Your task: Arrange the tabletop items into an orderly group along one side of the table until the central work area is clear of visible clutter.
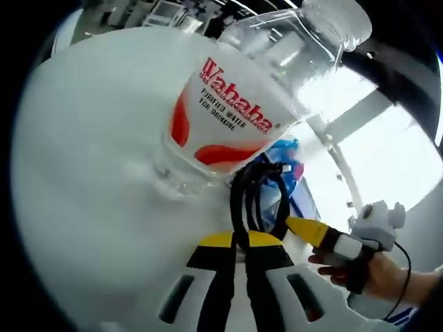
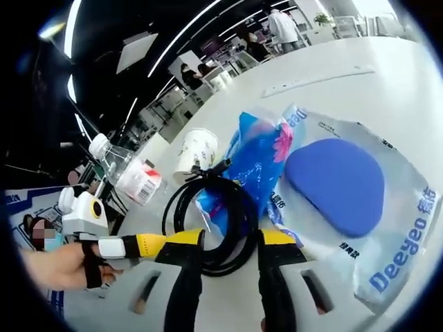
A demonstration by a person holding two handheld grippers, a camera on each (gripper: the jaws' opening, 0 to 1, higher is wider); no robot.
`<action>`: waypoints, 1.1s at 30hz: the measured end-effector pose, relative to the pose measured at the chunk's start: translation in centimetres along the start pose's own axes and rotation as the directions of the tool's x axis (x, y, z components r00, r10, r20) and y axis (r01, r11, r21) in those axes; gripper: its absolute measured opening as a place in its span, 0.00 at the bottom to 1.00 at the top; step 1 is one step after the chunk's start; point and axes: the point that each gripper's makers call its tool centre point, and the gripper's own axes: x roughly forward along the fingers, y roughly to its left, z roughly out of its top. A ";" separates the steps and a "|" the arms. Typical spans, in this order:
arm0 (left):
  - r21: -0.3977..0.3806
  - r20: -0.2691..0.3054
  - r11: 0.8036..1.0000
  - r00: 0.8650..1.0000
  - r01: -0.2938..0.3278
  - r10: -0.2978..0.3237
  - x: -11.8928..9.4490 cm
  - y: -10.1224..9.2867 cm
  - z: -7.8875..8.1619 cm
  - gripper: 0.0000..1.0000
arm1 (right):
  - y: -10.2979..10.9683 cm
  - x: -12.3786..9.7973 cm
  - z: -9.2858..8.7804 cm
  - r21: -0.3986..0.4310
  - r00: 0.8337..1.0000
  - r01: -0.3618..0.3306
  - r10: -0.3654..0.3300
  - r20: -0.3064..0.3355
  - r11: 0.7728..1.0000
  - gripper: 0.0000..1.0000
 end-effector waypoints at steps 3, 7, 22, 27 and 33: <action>-0.011 0.021 1.000 1.000 0.019 -0.018 -0.3 -0.3 0.4 0.00 | -0.2 -0.1 0.0 0.002 1.000 0.002 -0.002 0.003 1.000 0.27; -0.067 0.045 0.996 0.997 0.063 -0.060 -0.8 -1.0 0.7 0.00 | -0.3 -0.2 0.0 0.015 1.000 0.003 -0.003 0.007 1.000 0.28; -0.168 0.081 0.971 0.984 0.169 -0.157 -1.8 -3.2 0.6 0.00 | -0.6 -0.7 -0.5 0.037 1.000 0.011 -0.012 0.006 0.999 0.25; -0.160 0.074 0.971 0.983 0.179 -0.170 -2.0 -3.6 0.3 0.00 | -1.4 -1.4 -1.2 0.039 0.999 0.047 -0.046 -0.008 0.998 0.12; -0.146 0.067 0.973 0.983 0.177 -0.168 -2.1 -3.8 0.0 0.00 | -1.1 -1.9 -0.9 0.047 0.999 0.052 -0.052 0.004 0.998 0.03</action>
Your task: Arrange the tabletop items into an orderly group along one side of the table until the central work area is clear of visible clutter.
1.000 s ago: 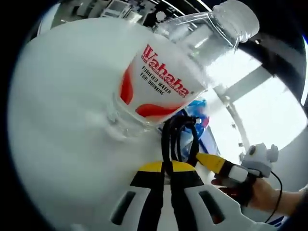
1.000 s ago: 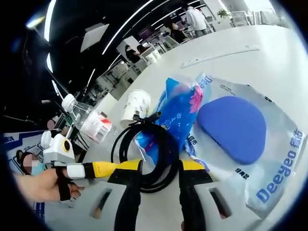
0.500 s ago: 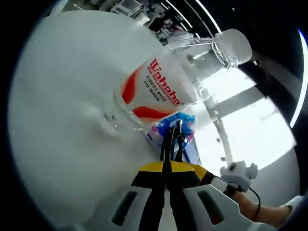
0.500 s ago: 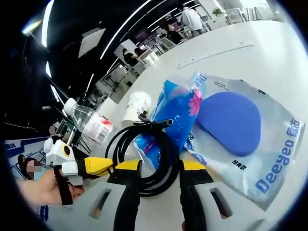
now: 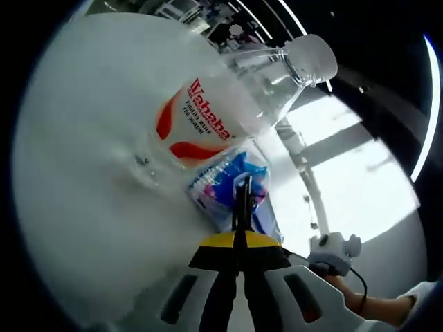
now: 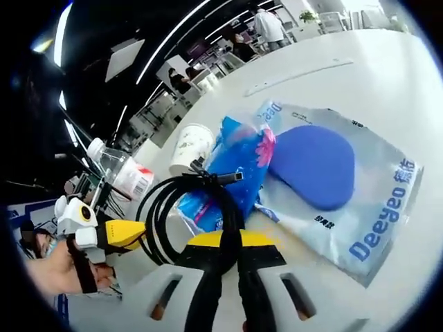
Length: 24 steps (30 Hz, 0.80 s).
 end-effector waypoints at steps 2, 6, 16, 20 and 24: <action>0.006 -0.003 1.000 1.000 0.001 -0.001 0.0 -0.1 -0.1 0.00 | 0.1 -0.3 0.3 -0.005 1.000 0.001 -0.001 0.006 1.000 0.03; 0.008 0.000 1.000 1.000 0.007 -0.007 -0.2 -0.4 0.0 0.00 | 0.4 -1.1 0.9 0.002 0.999 -0.005 0.005 0.040 1.000 0.02; 0.034 -0.005 0.999 0.999 0.041 -0.041 -1.3 -2.0 -0.2 0.00 | 1.9 -3.9 2.2 -0.076 0.994 -0.009 0.017 0.109 0.997 0.02; 0.036 -0.005 0.998 0.999 0.054 -0.054 -1.6 -2.6 -0.4 0.00 | 2.3 -4.7 2.5 -0.091 0.992 -0.007 0.018 0.123 0.996 0.02; 0.071 -0.021 0.995 0.998 0.065 -0.063 -1.7 -3.5 -0.7 0.00 | 2.9 -5.7 2.9 -0.121 0.990 -0.004 0.021 0.138 0.993 0.00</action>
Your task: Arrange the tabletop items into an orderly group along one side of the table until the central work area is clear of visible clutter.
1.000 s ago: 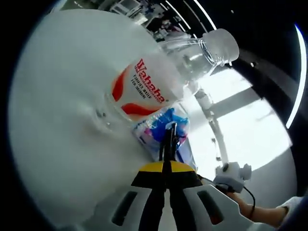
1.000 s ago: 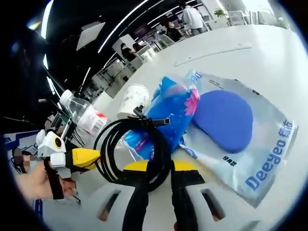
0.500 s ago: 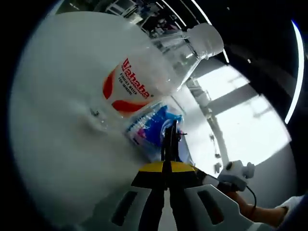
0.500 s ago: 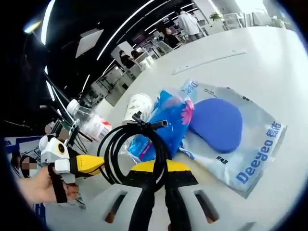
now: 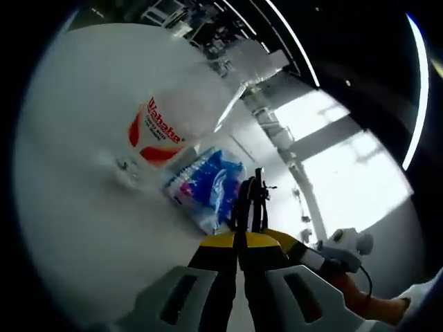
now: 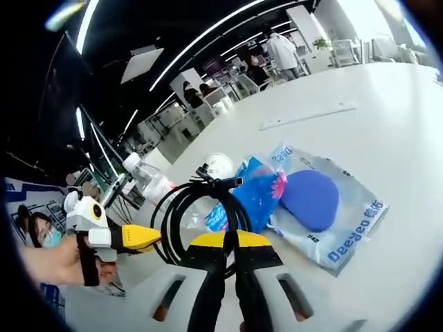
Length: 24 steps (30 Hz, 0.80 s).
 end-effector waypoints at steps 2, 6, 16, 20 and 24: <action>0.003 0.003 1.000 1.000 0.009 -0.009 0.0 0.0 0.2 0.00 | 0.0 -0.5 0.3 0.000 1.000 0.004 -0.004 0.015 1.000 0.00; 0.021 -0.010 0.999 1.000 0.030 -0.030 0.3 -1.0 0.1 0.00 | -0.3 -1.7 0.6 0.005 0.999 0.022 -0.022 0.036 1.000 0.00; 0.056 -0.063 0.995 0.995 0.085 -0.082 0.9 -4.3 -1.7 0.00 | -1.2 -5.6 1.5 -0.003 0.993 0.083 -0.083 0.089 0.997 0.00; 0.078 -0.098 0.991 0.990 0.113 -0.105 1.5 -5.6 -2.8 0.00 | -2.0 -7.5 1.8 0.001 0.986 0.121 -0.120 0.117 0.993 0.00; 0.092 -0.132 0.985 0.983 0.143 -0.131 2.0 -6.9 -3.9 0.00 | -2.8 -9.3 1.8 0.010 0.977 0.164 -0.164 0.138 0.986 0.00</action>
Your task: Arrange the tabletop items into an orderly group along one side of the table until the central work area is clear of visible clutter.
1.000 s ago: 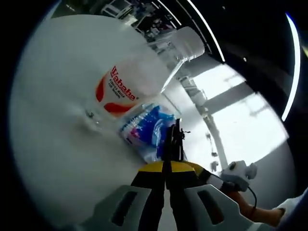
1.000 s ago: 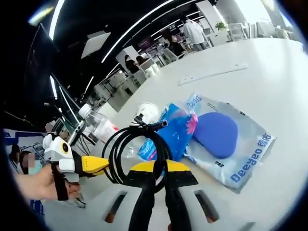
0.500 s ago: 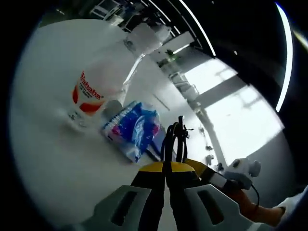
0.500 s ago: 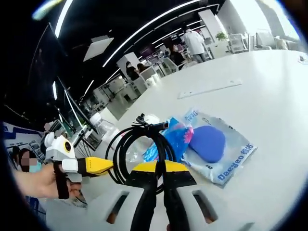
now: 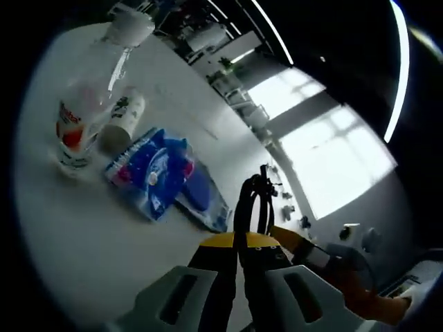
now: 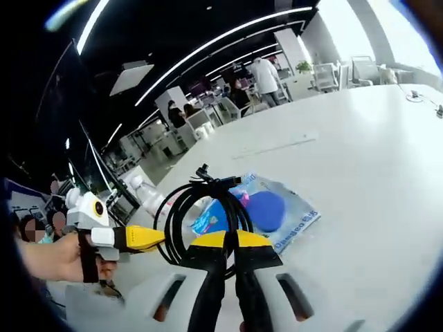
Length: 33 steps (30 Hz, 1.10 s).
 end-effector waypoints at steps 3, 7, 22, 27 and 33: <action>0.010 -0.025 1.000 1.000 0.020 -0.020 0.7 -0.8 -0.6 0.00 | -0.6 -1.2 0.2 0.003 0.999 0.032 -0.032 0.016 0.999 0.00; 0.022 -0.063 0.999 0.997 0.048 -0.047 1.5 -2.0 -1.5 0.00 | -1.2 -2.9 0.5 0.011 0.997 0.071 -0.072 0.036 0.997 0.00; 0.100 -0.154 0.992 0.986 0.078 -0.062 5.9 -5.3 -4.5 0.00 | -6.1 -6.6 1.2 0.041 0.987 0.148 -0.151 0.060 0.988 0.00; 0.105 -0.172 0.991 0.983 0.078 -0.059 7.5 -6.0 -5.7 0.00 | -8.2 -7.2 1.2 0.058 0.985 0.163 -0.166 0.047 0.985 0.00; 0.109 -0.191 0.992 0.981 0.061 -0.039 8.7 -6.0 -6.5 0.00 | -9.3 -7.5 1.1 0.076 0.984 0.170 -0.173 0.041 0.983 0.00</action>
